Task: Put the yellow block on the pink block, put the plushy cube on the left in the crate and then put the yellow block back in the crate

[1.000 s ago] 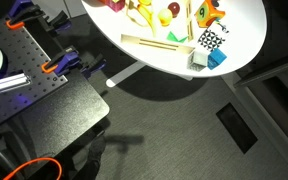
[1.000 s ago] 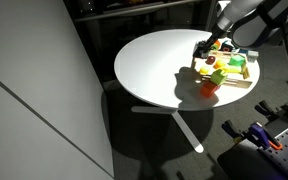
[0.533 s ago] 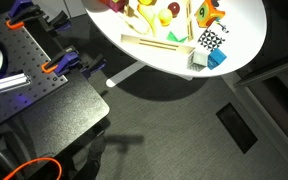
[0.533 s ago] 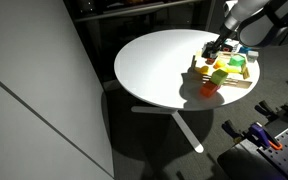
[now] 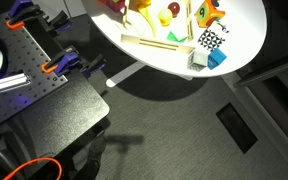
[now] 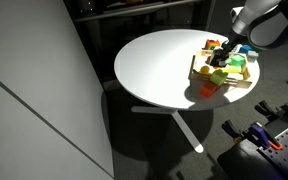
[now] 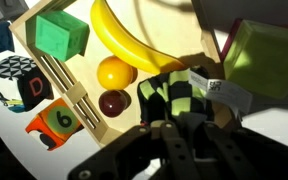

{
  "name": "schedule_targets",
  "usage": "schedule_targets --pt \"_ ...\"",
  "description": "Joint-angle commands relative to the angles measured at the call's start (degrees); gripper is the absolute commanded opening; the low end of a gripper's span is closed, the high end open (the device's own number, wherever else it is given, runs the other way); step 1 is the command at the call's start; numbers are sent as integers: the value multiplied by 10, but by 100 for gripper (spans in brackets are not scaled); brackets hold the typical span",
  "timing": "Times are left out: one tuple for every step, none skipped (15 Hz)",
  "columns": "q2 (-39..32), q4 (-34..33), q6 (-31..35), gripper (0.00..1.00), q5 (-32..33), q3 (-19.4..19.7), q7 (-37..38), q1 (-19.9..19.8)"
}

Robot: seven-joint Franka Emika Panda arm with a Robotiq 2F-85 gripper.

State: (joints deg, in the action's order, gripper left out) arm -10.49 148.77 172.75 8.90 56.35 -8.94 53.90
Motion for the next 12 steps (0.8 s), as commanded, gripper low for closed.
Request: schedule_targets --pt "34 14 -20 7 29 38 -2 22" --pt "34 16 -21 7 33 46 -1 26" --pt "33 18 -20 7 37 54 0 29" --pt "33 20 -21 7 40 62 0 32" --pt "34 22 -22 7 44 70 0 36" --pt "33 24 -24 7 45 77 0 39" --pt "33 26 -27 7 47 84 1 41" --pt "33 27 -30 7 48 91 1 44" --pt "33 29 -34 7 49 98 2 47" --pt "33 31 -38 7 49 104 2 50" --pt "32 32 -41 7 48 110 2 54" --pt "32 34 -44 7 48 116 2 57"
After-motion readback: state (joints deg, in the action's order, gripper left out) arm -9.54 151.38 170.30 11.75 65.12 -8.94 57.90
